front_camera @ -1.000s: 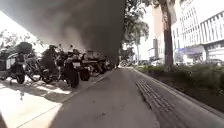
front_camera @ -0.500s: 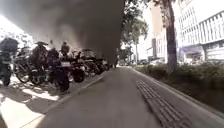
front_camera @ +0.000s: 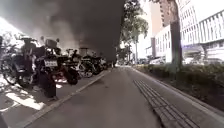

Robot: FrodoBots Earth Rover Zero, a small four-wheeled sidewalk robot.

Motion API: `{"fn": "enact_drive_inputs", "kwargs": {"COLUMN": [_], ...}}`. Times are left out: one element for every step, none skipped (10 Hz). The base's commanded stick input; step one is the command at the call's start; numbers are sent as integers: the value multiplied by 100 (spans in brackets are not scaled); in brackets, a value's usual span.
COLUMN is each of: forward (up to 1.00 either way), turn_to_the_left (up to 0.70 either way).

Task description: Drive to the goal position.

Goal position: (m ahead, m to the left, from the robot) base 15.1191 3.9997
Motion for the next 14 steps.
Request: {"fn": "enact_drive_inputs", "kwargs": {"forward": [70, 70, 70, 70, 70, 70, 70, 70, 70, 70, 70, 70, 70, 70], "turn_to_the_left": [-12, -12, -12, -8, -1, 0, 0, 0, 0, 0, 0, 0, 0, 0]}}
